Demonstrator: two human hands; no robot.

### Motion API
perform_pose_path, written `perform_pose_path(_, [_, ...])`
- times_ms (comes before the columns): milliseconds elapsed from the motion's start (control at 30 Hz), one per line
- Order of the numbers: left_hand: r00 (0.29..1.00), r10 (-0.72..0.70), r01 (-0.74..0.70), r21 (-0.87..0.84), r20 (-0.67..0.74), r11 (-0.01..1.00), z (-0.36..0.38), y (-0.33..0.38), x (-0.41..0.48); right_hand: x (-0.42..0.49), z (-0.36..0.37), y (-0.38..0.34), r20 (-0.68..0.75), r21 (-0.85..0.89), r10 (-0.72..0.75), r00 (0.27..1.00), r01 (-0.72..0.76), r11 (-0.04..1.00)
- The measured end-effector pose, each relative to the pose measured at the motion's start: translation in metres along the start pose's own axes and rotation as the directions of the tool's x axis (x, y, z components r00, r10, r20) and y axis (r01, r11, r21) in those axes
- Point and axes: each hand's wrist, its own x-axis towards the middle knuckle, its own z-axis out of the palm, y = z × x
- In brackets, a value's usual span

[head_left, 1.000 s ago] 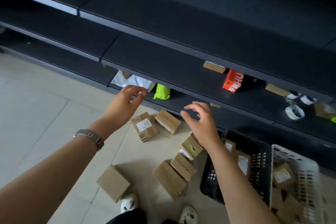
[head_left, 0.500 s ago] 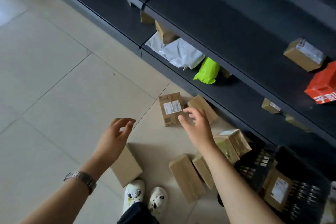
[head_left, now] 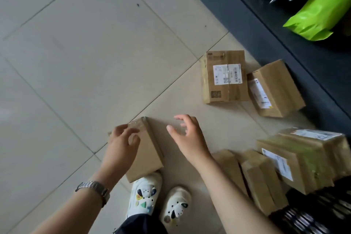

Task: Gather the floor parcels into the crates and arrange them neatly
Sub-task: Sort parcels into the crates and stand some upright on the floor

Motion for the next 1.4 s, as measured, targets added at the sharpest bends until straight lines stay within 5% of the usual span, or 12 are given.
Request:
perform_pose_path(100, [0.988,-0.138,0.137,-0.027,-0.065,0.99,0.021,-0.05,0.016,0.019,0.055,0.028,0.131,-0.012,0.051,0.99,-0.049,0.999])
perform_pose_path(233, [0.921,-0.369,0.377,-0.515,0.124,0.77,0.041,-0.088,0.03,0.036,0.107,0.054,0.269,-0.01,0.203,0.941,-0.208,0.978])
perform_pose_path(333, [0.922,-0.341,0.376,-0.624,0.182,0.685,0.048,-0.096,0.031,0.037,0.118,0.05,0.269,0.074,0.271,0.924,-0.3,0.951])
perform_pose_path(600, [0.981,-0.147,0.187,-0.844,0.13,0.503,-0.02,-0.009,0.014,0.031,0.037,-0.026,-0.034,0.472,0.279,0.96,-0.231,0.851])
perform_pose_path(833, [0.977,0.034,0.134,-0.733,0.21,0.667,-0.063,0.11,0.005,-0.008,-0.085,-0.092,-0.089,0.595,0.16,0.983,-0.076,0.8])
perform_pose_path(933, [0.966,0.087,0.109,-0.685,0.245,0.721,-0.074,0.155,-0.008,-0.029,-0.135,-0.102,-0.039,0.654,0.214,0.976,-0.137,0.744])
perform_pose_path(1100, [0.94,0.305,-0.144,-0.63,0.154,0.763,-0.08,0.242,-0.055,-0.074,-0.191,-0.1,0.026,0.75,0.266,0.964,-0.195,0.632])
perform_pose_path(1400, [0.852,0.507,-0.335,-0.611,0.128,0.717,-0.066,0.325,-0.125,-0.142,-0.236,-0.082,-0.32,0.854,0.304,0.897,0.135,0.502])
